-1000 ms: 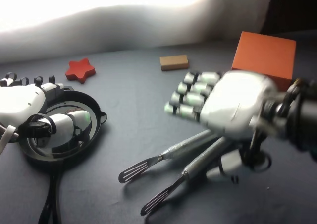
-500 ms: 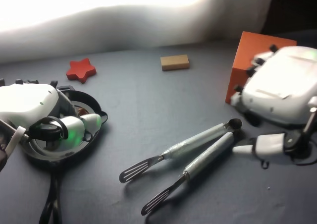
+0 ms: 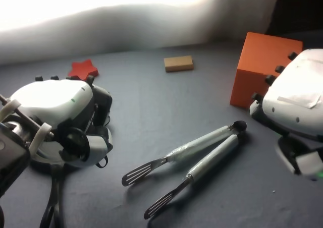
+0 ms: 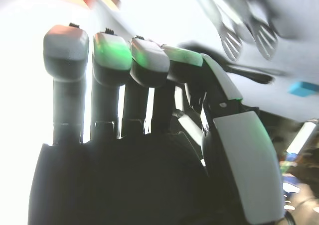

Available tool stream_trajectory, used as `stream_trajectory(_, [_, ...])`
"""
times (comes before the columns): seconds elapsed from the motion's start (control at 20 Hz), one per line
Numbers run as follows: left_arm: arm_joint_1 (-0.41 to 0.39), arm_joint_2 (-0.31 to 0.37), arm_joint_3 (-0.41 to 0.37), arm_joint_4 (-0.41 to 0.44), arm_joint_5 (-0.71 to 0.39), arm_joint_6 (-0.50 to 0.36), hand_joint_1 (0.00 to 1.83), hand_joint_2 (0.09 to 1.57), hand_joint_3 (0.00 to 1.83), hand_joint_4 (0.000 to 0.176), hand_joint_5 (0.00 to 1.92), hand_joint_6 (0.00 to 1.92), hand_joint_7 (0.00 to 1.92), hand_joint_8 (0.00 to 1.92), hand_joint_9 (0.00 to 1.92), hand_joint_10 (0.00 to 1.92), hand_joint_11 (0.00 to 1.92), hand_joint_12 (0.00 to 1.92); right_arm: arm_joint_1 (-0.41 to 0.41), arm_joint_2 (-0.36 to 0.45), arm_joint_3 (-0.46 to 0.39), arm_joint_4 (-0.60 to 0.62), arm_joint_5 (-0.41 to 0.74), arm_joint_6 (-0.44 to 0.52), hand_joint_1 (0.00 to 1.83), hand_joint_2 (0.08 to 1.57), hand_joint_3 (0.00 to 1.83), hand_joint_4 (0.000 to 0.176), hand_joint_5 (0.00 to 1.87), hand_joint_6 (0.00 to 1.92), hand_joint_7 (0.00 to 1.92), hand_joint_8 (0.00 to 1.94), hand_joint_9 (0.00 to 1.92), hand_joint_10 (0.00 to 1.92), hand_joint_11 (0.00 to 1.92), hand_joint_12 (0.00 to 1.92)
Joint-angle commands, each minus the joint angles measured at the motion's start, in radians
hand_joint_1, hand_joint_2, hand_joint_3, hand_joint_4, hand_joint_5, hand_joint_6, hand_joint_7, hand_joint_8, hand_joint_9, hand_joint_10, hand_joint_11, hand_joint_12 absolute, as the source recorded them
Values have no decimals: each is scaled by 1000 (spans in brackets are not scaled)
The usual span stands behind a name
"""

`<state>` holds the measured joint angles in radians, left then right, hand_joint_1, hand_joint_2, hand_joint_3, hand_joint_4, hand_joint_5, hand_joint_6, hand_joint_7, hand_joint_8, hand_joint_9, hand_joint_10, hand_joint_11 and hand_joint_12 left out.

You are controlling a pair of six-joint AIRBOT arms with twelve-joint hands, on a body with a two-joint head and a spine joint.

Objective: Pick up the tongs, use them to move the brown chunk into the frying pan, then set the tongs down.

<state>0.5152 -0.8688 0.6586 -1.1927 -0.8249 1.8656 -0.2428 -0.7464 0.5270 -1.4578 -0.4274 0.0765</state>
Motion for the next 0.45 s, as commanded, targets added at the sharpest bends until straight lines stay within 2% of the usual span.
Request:
stream_trajectory(0.0, [-11,2,-4,56,-69,7,808,971,888,80,637,1873,874,1908,836,1921,737,1921,3,7,5,-55,-4,15,926,792,1234,0,778,1921,1192,1899,1241,1921,1203,1921])
stream_trajectory(0.05, [-13,2,-6,57,-69,8,808,971,888,80,637,1873,874,1908,836,1921,737,1921,-1,7,11,-55,5,22,926,792,1234,0,778,1921,1192,1899,1241,1921,1203,1921])
stream_trajectory(0.1, [-15,2,-7,57,-69,9,807,1002,803,90,626,1832,868,1886,842,1921,751,1921,-1,7,16,-55,6,43,909,815,1198,0,759,1921,1167,1896,1195,1921,1146,1921])
stream_trajectory(0.15, [-16,2,-7,57,-69,10,807,1002,803,90,626,1832,868,1886,842,1921,751,1921,0,8,25,-55,6,82,909,815,1198,0,759,1921,1167,1896,1195,1921,1146,1921])
stream_trajectory(0.2, [-18,2,-7,57,-69,11,814,996,812,83,631,1829,876,1882,854,1921,765,1921,2,8,34,-55,7,116,908,822,1187,0,752,1921,1164,1890,1201,1921,1164,1921])
stream_trajectory(0.25, [-22,2,-7,57,-69,16,789,1011,801,102,617,1843,882,1871,859,1921,773,1921,4,8,46,-55,15,149,917,828,1176,0,746,1921,1164,1879,1192,1921,1164,1921])
stream_trajectory(0.3, [-23,2,-7,57,-69,17,772,1023,775,130,611,1835,894,1828,860,1921,765,1921,4,8,55,-55,28,171,918,828,1175,0,746,1921,1170,1848,1181,1921,1146,1921])
stream_trajectory(0.35, [-24,2,-7,57,-69,17,804,1012,780,95,626,1817,903,1815,865,1921,753,1921,3,8,66,-55,52,187,914,837,1161,0,738,1921,1157,1876,1176,1921,1144,1921])
stream_trajectory(0.4, [-26,2,-6,57,-69,17,822,1006,773,81,636,1797,898,1821,857,1921,755,1921,1,10,72,-55,80,186,918,846,1146,0,729,1921,1151,1857,1172,1921,1137,1921])
